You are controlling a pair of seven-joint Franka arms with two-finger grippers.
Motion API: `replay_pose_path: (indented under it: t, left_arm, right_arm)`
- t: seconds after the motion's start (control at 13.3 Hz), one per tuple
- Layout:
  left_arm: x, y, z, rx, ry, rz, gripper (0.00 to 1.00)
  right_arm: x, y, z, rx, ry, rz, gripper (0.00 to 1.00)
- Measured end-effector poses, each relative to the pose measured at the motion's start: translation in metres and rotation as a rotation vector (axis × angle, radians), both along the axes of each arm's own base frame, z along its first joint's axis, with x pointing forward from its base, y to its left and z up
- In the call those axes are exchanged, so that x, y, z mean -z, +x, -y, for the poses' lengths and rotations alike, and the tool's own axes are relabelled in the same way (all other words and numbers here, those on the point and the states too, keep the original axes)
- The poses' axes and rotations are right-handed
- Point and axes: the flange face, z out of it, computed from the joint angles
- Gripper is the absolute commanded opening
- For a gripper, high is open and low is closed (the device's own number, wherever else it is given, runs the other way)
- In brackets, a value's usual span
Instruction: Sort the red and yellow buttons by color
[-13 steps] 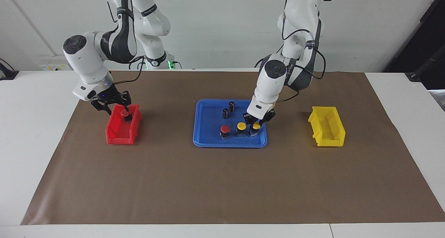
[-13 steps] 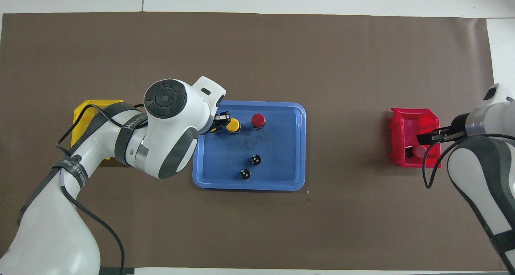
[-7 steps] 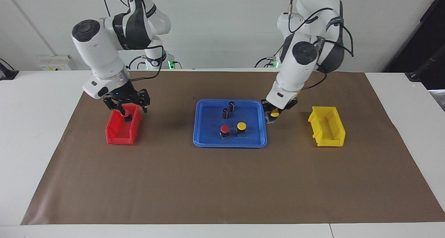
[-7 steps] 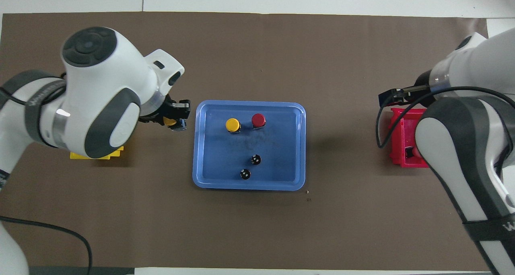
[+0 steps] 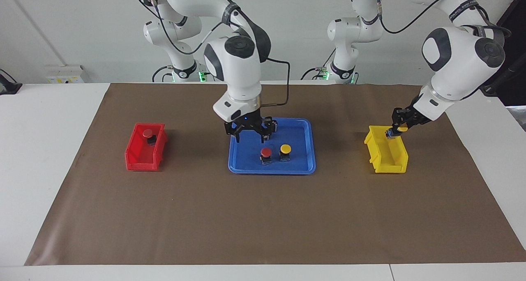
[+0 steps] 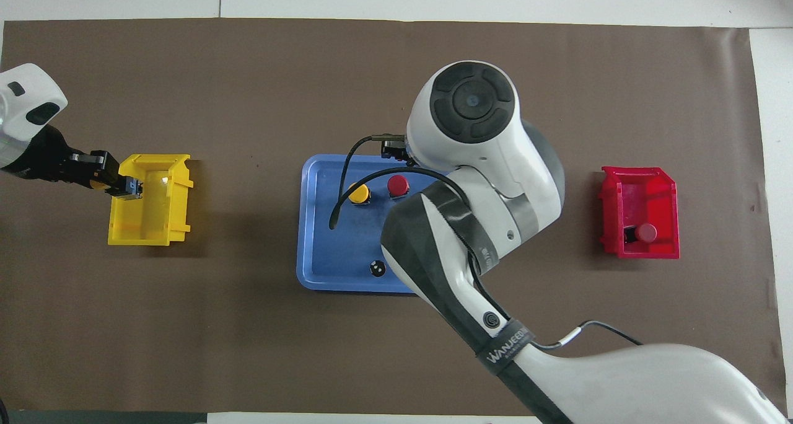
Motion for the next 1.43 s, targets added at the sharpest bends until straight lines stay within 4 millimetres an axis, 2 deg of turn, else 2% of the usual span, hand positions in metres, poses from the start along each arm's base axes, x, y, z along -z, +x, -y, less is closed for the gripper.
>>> replay_pose_path:
  t: [0.22, 0.38, 0.6, 0.67, 0.75, 0.9, 0.97, 1.12, 1.35, 1.43]
  left_arm:
    - [0.036, -0.01, -0.021, 0.022, 0.01, 0.022, 0.01]
    - [0.05, -0.016, -0.032, 0.021, 0.008, 0.012, 0.01]
    - [0.076, -0.028, -0.026, 0.031, 0.008, 0.014, 0.02]
    - [0.086, -0.032, -0.024, 0.032, 0.009, 0.021, 0.02]
    - [0.094, -0.036, -0.024, 0.033, 0.009, 0.025, 0.06]
    - [0.102, -0.04, -0.024, 0.03, 0.01, 0.028, 0.08]
    - [0.103, -0.041, -0.024, 0.025, 0.011, 0.033, 0.14]
    - [0.106, -0.042, -0.023, 0.002, 0.013, 0.039, 0.43]
    - [0.107, -0.042, -0.023, -0.007, 0.014, 0.044, 0.52]
    - [0.107, -0.042, -0.023, -0.008, 0.014, 0.044, 0.54]
  right_arm:
    - [0.035, -0.002, -0.022, -0.005, -0.002, 0.003, 0.8]
    - [0.048, -0.003, -0.023, -0.013, -0.004, 0.01, 0.76]
    - [0.076, -0.011, -0.02, -0.023, -0.013, 0.008, 0.73]
    - [0.081, -0.013, -0.02, -0.026, -0.015, 0.004, 0.72]
    - [0.083, -0.015, -0.02, -0.028, -0.017, 0.001, 0.71]
    - [0.085, -0.018, -0.021, -0.032, -0.02, -0.004, 0.68]
    - [0.086, -0.02, -0.022, -0.034, -0.022, -0.006, 0.63]
    - [0.087, -0.022, -0.023, -0.037, -0.024, -0.008, 0.47]
    - [0.086, -0.022, -0.023, -0.038, -0.024, -0.007, 0.29]
    - [0.085, -0.022, -0.023, -0.037, -0.023, -0.006, 0.29]
